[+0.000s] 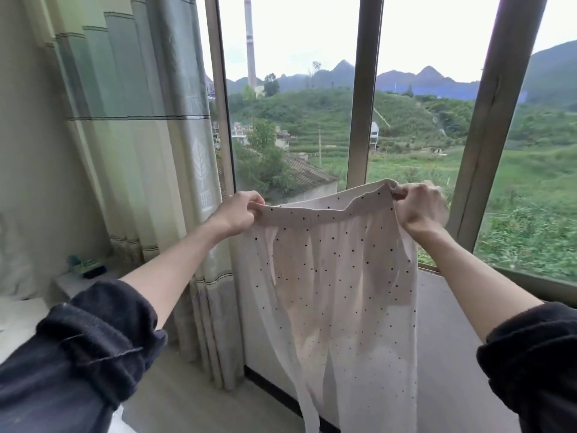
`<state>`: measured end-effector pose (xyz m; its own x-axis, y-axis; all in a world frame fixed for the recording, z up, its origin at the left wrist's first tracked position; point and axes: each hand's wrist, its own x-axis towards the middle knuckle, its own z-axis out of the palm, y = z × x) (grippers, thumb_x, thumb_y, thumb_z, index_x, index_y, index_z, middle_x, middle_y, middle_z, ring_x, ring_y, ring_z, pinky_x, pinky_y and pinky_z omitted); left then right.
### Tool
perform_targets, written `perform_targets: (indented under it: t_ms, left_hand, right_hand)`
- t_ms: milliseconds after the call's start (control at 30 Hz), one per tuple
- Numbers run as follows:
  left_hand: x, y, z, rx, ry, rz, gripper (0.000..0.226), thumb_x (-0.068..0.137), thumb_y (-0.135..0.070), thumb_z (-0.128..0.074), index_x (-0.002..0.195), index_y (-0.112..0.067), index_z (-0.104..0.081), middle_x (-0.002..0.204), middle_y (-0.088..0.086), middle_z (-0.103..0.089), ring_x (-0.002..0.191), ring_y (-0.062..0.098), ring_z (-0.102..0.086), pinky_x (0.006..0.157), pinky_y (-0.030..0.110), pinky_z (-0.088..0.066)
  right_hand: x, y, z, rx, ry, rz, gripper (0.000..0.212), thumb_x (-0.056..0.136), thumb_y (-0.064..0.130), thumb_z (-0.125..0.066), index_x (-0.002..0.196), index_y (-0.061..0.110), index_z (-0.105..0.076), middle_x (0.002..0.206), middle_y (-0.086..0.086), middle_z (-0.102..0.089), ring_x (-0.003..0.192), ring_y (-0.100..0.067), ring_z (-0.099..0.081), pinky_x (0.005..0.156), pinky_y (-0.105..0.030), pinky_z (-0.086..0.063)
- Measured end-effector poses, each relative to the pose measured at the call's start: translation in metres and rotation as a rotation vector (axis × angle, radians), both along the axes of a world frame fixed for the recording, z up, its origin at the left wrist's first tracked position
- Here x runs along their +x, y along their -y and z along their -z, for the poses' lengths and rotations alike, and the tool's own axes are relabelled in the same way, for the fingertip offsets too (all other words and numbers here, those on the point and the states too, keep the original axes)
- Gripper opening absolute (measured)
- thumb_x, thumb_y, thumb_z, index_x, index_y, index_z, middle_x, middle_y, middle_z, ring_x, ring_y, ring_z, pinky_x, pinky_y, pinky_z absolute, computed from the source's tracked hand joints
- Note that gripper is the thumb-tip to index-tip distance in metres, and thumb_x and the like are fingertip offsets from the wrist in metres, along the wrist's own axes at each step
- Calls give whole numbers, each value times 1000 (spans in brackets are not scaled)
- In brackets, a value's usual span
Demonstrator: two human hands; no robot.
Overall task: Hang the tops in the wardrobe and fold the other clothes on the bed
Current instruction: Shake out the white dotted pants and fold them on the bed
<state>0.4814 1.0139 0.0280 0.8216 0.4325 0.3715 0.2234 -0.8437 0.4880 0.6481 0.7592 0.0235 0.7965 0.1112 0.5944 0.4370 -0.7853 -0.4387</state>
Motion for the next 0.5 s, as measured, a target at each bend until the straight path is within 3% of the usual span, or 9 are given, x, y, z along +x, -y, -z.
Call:
perform_targets:
  t_ms: [133,267,367,500]
  left_hand:
    - [-10,13,0,-84,-97,98,13,92,-6,-52,101,-13,-58,96,9,-60,81,21,-55,73,35,-51]
    - [-43,20,1,-341,-126,168,3,94,-14,-54,94,-16,-56,80,0,-50,67,10,-51,59,23,-48]
    - [-87,16,-6,-464,-132,180,6,92,-10,-54,90,-14,-58,77,1,-51,64,11,-54,59,23,-50]
    - [-184,-14,-14,-561,-57,98,9,92,-8,-52,90,-10,-60,74,0,-57,61,9,-56,53,19,-50]
  right_hand:
    - [-3,4,3,77,-63,8,28,97,18,-48,116,12,-67,117,-20,-57,106,-36,-55,86,-37,-45]
    - [-13,-9,6,187,-35,-36,27,97,14,-46,113,8,-67,117,-22,-56,102,-35,-55,82,-34,-43]
    - [-34,-40,-2,215,37,-144,27,97,13,-44,109,4,-67,113,-25,-55,99,-36,-54,81,-35,-41]
    - [-95,-119,-19,226,103,-431,31,96,26,-50,112,7,-67,109,-26,-57,96,-39,-56,81,-36,-42]
